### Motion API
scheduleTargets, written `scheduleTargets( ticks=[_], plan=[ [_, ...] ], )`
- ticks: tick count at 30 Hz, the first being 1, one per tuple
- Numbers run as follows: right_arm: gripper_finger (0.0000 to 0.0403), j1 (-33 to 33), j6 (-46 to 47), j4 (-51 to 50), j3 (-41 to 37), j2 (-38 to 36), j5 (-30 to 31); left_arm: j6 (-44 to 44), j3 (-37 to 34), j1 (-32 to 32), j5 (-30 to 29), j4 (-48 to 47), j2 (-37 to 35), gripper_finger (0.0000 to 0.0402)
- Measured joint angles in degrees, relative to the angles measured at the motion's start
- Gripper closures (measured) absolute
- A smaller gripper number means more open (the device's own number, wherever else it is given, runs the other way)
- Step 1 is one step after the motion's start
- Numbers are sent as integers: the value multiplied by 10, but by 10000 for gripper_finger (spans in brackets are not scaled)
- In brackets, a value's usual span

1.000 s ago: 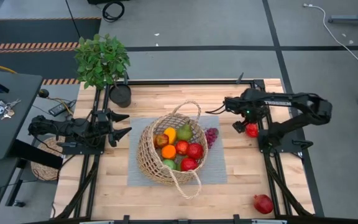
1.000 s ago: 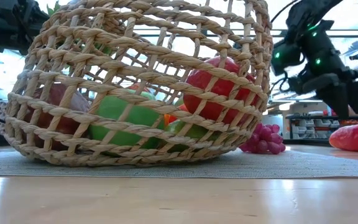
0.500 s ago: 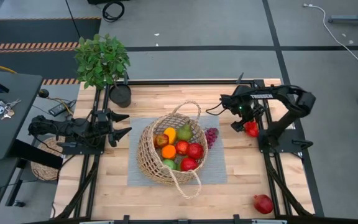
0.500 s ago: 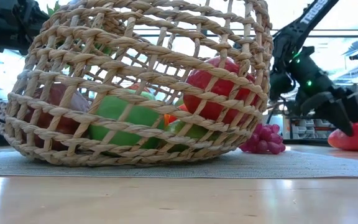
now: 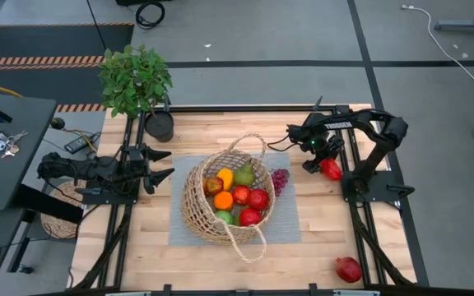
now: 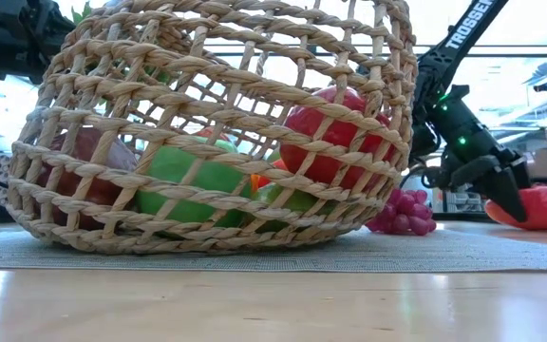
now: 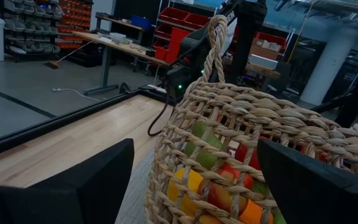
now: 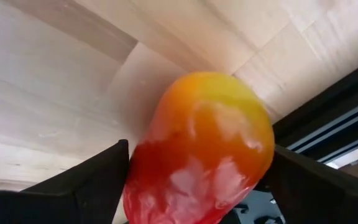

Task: Build produce basket
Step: Put the orange mango into the brown basket

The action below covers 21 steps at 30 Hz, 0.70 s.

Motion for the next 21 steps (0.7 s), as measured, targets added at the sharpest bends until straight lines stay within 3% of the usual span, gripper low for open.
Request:
scheduleTargets(
  ticks=[11, 21],
  plan=[
    [104, 12, -4, 0, 0, -5, -6, 0, 0, 0, 0, 0, 0, 54],
    [104, 63, 16, -37, 59, -122, -23, 0, 0, 0, 0, 0, 0, 54]
  ],
)
